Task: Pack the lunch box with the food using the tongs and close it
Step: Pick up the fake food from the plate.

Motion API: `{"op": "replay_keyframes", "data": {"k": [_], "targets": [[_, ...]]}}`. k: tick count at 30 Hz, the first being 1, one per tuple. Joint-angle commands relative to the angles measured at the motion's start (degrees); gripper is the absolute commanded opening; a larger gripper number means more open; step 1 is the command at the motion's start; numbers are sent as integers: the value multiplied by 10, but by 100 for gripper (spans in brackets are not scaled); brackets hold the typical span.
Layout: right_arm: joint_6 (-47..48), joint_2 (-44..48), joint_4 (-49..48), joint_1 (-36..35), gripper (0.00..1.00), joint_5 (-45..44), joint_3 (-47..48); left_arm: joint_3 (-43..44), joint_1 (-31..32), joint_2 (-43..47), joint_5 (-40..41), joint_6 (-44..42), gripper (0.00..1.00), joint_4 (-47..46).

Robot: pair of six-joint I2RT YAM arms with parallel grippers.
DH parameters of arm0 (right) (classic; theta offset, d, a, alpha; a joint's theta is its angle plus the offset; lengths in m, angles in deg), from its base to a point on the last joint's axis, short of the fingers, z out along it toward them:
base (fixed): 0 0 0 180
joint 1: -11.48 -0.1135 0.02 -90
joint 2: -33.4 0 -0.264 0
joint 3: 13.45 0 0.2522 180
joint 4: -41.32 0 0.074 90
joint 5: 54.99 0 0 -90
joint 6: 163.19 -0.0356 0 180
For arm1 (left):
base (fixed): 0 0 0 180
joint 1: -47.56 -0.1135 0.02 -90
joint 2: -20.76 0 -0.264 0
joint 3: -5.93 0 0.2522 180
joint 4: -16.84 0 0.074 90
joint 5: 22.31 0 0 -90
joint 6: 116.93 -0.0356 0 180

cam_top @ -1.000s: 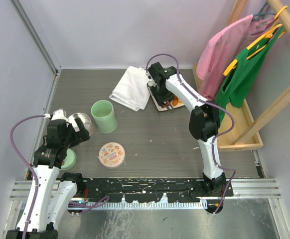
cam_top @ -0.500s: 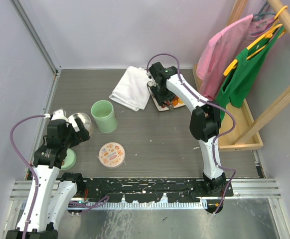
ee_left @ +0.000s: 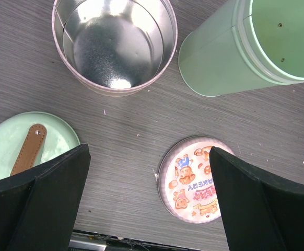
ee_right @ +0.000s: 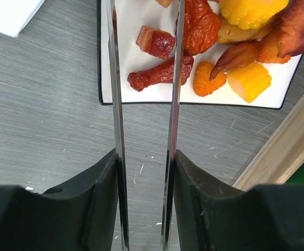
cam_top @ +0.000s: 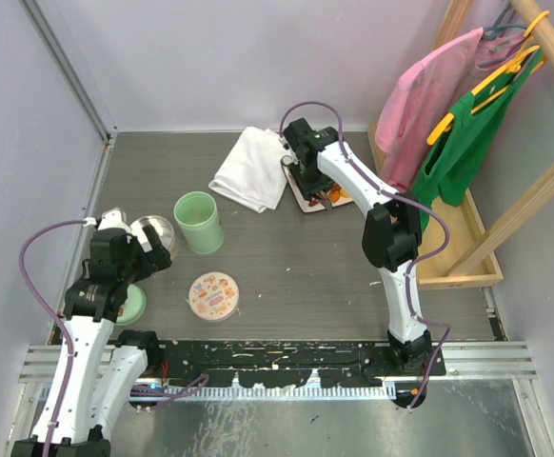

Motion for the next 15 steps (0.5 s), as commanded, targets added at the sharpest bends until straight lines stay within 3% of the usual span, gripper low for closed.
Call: {"op": "replay_keyframes", "data": {"k": [1, 15], "targets": [[11, 50, -42, 4, 33, -55, 21, 7, 2, 4, -3, -5, 98, -21], [5, 89, -90, 4, 30, -29, 4, 7, 2, 5, -4, -5, 98, -21]]}}
